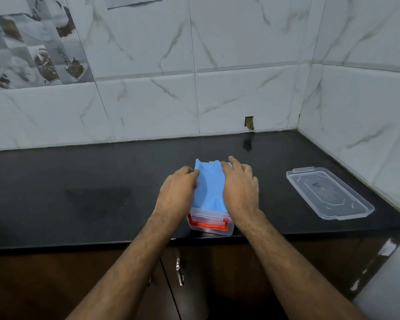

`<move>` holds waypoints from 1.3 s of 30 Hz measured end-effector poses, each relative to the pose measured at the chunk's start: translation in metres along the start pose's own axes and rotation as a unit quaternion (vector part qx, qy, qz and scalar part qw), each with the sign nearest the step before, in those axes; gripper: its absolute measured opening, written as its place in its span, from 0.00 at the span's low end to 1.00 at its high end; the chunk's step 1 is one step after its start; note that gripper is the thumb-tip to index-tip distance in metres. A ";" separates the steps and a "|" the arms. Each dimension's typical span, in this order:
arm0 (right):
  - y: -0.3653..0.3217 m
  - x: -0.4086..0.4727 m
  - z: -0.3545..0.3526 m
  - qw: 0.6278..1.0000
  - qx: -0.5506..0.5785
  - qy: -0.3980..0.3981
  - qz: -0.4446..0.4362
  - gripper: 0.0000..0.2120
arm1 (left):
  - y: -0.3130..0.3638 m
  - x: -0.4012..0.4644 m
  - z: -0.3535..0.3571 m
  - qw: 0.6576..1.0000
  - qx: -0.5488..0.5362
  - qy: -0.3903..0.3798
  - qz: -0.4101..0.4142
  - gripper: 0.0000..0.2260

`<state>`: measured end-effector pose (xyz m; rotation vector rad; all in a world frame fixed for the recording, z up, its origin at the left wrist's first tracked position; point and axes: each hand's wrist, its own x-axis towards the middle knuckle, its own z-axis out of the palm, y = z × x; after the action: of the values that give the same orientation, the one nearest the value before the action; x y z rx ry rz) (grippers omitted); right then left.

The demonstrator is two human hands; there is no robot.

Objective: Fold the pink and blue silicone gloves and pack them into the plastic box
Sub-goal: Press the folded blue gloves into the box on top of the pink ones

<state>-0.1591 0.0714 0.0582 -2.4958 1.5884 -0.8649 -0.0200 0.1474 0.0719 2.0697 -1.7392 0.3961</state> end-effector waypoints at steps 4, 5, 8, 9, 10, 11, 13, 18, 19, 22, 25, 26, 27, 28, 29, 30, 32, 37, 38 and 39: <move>0.000 0.001 -0.001 0.997 -0.035 -0.030 -0.055 0.23 | 0.003 0.008 0.001 0.999 0.038 -0.039 -0.004 0.11; 0.001 0.001 -0.002 0.997 -0.036 -0.035 -0.054 0.22 | 0.005 0.010 0.001 0.998 0.047 -0.043 -0.004 0.10; 0.001 0.000 -0.003 0.997 -0.039 -0.044 -0.043 0.19 | 0.014 0.013 0.001 0.996 0.057 -0.069 0.000 0.11; 0.000 0.000 -0.003 0.997 -0.040 -0.045 -0.040 0.18 | 0.017 0.014 0.001 0.995 0.056 -0.079 -0.004 0.10; -0.001 -0.001 -0.003 0.997 -0.044 -0.047 -0.038 0.17 | 0.020 0.016 0.001 0.994 0.061 -0.087 -0.010 0.10; -0.001 -0.001 -0.004 0.997 -0.047 -0.049 -0.036 0.17 | 0.023 0.017 0.000 0.993 0.066 -0.092 -0.018 0.10; -0.002 -0.002 -0.006 0.997 -0.054 -0.052 -0.028 0.17 | 0.026 0.019 0.000 0.993 0.068 -0.088 -0.039 0.09; -0.001 -0.001 -0.007 0.994 -0.085 -0.061 -0.002 0.15 | 0.025 0.021 0.007 0.998 0.018 -0.047 -0.038 0.09; -0.001 -0.001 -0.007 0.994 -0.084 -0.065 0.004 0.15 | 0.024 0.023 0.008 0.998 0.031 -0.046 -0.019 0.12; 0.001 0.001 -0.006 0.993 -0.085 -0.082 0.008 0.15 | 0.020 0.033 0.011 0.990 0.123 -0.065 0.039 0.15; 0.003 0.002 -0.006 0.991 -0.088 -0.103 0.001 0.18 | 0.017 0.040 0.015 0.981 0.156 -0.092 0.073 0.17; 0.003 0.002 -0.006 0.990 -0.091 -0.110 -0.002 0.19 | 0.016 0.041 0.017 0.978 0.162 -0.100 0.082 0.18; 0.003 0.002 -0.006 0.989 -0.096 -0.115 -0.004 0.20 | 0.014 0.042 0.019 0.975 0.170 -0.107 0.090 0.19; 0.003 0.001 -0.006 0.988 -0.101 -0.119 -0.005 0.22 | 0.013 0.042 0.021 0.974 0.175 -0.112 0.095 0.20; 0.003 0.002 -0.006 0.987 -0.106 -0.122 -0.005 0.23 | 0.011 0.043 0.023 0.973 0.177 -0.117 0.095 0.21; 0.002 0.002 -0.006 0.986 -0.111 -0.127 -0.004 0.24 | 0.009 0.043 0.024 0.973 0.174 -0.121 0.092 0.20; 0.002 0.002 -0.006 0.982 -0.125 -0.139 -0.001 0.25 | 0.007 0.045 0.025 0.973 0.170 -0.130 0.089 0.20; 0.001 0.001 -0.007 0.980 -0.131 -0.150 0.009 0.26 | 0.001 0.045 0.026 0.971 0.152 -0.160 0.092 0.20; 0.001 0.001 -0.007 0.980 -0.133 -0.148 0.008 0.25 | -0.001 0.045 0.026 0.972 0.144 -0.160 0.088 0.20; 0.001 0.000 -0.007 0.980 -0.134 -0.146 0.010 0.25 | -0.001 0.046 0.027 0.973 0.139 -0.161 0.086 0.20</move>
<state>-0.1633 0.0722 0.0638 -2.6201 1.7163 -0.2734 -0.0114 0.0948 0.0696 2.2871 -2.1714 0.3896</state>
